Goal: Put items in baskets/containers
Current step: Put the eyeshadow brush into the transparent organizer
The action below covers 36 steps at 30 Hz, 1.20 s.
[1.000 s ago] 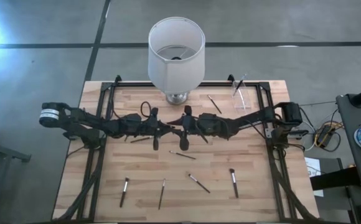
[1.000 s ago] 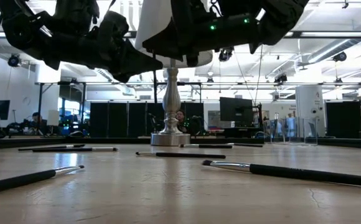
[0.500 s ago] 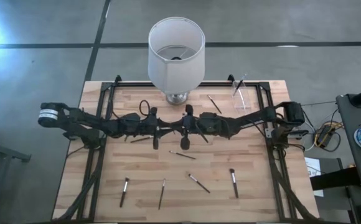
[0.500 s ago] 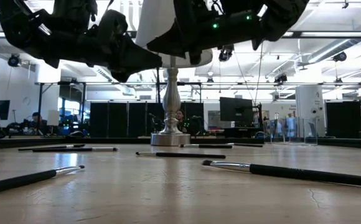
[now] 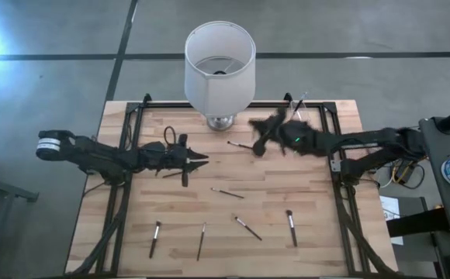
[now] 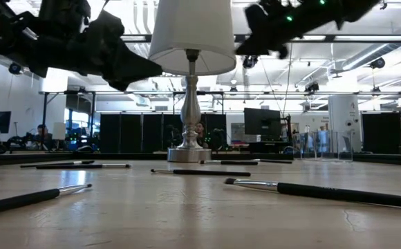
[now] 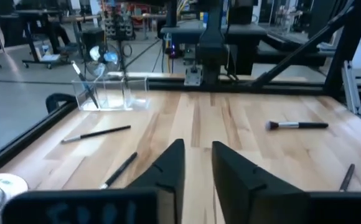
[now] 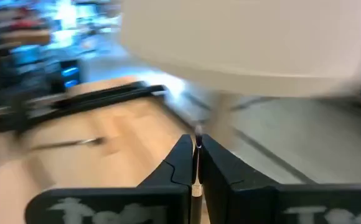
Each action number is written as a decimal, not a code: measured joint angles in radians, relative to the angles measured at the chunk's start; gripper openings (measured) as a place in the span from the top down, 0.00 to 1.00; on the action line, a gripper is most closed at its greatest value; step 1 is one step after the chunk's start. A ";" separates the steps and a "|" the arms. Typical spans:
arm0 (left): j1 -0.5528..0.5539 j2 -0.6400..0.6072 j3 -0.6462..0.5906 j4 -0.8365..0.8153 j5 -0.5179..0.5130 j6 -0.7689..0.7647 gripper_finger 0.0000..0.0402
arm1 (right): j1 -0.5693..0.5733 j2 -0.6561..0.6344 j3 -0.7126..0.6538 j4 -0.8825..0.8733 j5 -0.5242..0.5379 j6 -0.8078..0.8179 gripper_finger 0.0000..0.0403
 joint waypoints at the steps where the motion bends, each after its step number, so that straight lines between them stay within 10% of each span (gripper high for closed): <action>1: 0.000 -0.009 -0.004 0.007 0.000 0.000 0.86 | -0.039 -0.042 -0.019 -0.033 0.016 0.015 0.98; 15: 0.003 -0.038 -0.020 0.015 0.004 -0.001 1.00 | -0.648 -0.109 -0.072 -0.084 -0.024 0.200 0.98; 36: 0.003 -0.037 -0.020 0.016 0.007 -0.016 1.00 | -0.788 0.065 -0.069 -0.166 -0.047 0.376 0.97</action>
